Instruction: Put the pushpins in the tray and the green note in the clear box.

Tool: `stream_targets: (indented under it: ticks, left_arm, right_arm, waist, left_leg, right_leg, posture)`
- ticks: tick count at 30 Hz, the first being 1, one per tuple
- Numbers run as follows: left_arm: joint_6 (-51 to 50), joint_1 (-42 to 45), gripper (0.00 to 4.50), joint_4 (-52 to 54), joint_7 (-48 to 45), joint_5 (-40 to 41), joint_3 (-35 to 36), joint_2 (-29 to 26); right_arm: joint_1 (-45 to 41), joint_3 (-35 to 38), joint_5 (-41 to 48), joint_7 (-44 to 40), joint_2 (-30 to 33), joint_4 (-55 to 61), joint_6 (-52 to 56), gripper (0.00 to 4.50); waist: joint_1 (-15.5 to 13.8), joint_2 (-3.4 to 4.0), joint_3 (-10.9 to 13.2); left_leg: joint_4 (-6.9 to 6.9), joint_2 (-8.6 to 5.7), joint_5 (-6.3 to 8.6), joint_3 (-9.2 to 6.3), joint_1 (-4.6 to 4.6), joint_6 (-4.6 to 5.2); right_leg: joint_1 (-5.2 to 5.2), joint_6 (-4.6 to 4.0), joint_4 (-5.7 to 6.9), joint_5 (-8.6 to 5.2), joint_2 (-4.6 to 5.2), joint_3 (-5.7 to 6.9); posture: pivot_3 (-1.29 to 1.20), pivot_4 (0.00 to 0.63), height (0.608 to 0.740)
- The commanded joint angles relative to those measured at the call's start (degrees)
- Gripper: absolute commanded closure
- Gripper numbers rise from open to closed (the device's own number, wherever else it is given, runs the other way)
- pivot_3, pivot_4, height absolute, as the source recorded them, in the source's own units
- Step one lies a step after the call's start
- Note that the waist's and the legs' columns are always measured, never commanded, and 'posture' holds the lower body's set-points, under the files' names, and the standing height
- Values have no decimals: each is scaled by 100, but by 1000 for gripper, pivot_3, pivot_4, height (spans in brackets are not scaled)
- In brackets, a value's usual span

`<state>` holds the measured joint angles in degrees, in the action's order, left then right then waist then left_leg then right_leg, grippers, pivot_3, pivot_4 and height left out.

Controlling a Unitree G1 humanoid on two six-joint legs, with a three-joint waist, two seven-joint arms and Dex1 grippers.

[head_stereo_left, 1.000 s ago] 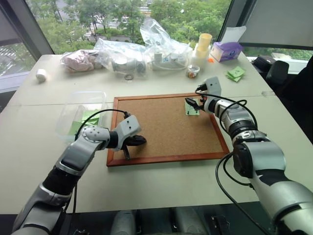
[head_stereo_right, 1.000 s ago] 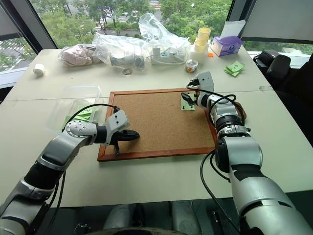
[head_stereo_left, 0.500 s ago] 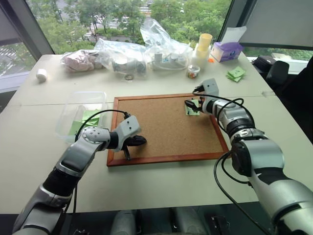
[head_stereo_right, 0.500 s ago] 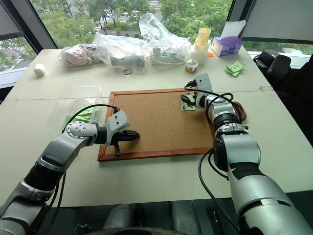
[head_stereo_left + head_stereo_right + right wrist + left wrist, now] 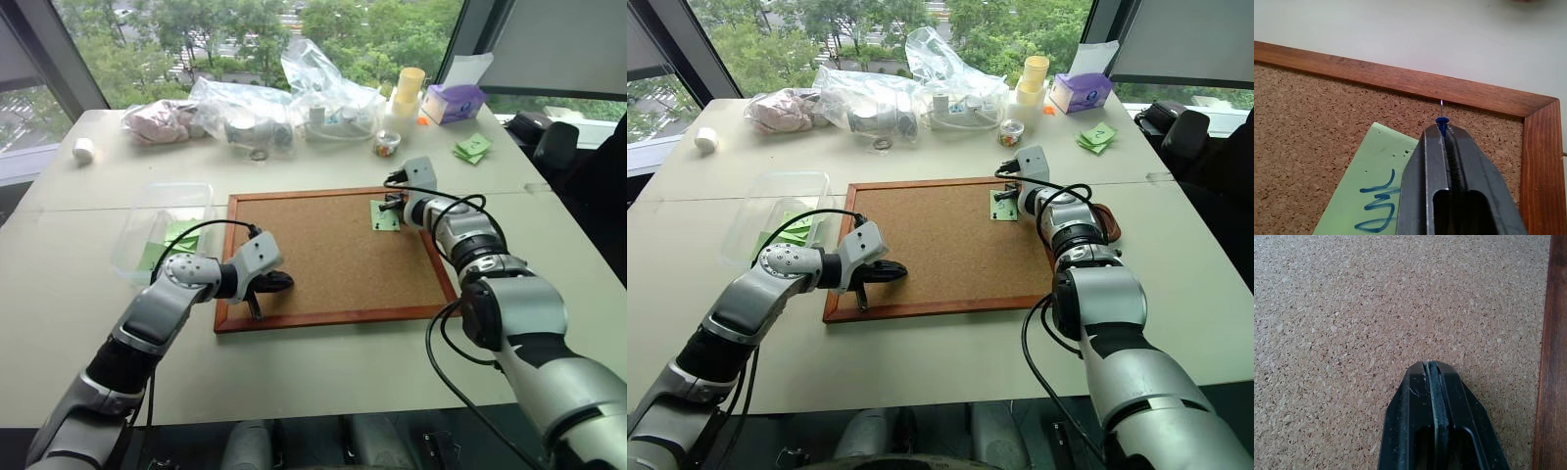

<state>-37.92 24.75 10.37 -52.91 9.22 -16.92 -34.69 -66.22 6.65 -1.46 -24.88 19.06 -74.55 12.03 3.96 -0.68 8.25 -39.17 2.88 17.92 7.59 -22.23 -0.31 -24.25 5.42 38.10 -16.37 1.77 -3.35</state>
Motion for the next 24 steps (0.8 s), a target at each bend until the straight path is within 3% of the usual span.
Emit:
stream_targets:
  ticks: [1, 10, 16, 24]
  left_arm:
    - [-168, -236, 4500, -76, -85, -23, -348, 46]
    - [-183, -303, 4500, -3, -40, -8, -343, 34]
    - [-144, -285, 4500, -38, -76, -11, -372, 32]
    - [149, -111, 4500, -239, -14, 45, -98, 180]
  right_arm:
    - [-143, -16, -13, -61, -39, 1, -55, 4451]
    - [-156, 246, 263, -366, 188, 331, -835, 4451]
    - [116, 340, 482, -745, 537, 1026, -742, 4451]
    - [2497, 851, 779, -464, 1673, 4266, 860, 4451]
  waist:
    - [0, 0, 0]
    - [-3, 1, 0]
    - [-6, 1, 1]
    - [-161, 2, 1]
  left_leg:
    - [0, 0, 0, 0, 0, 0]
    - [0, -1, 0, 0, 1, 0]
    - [1, -1, 0, -2, 0, 0]
    - [2, -2, 2, -4, -6, 2]
  right_leg:
    - [1, 0, 0, 0, 0, 0]
    - [1, 0, -1, 0, 0, 0]
    - [1, 0, -2, 0, 1, 0]
    - [-1, 0, -10, 0, 5, 0]
  posture:
    - [0, 150, 738]
    - [0, 150, 738]
    - [0, 150, 738]
    - [0, 150, 738]
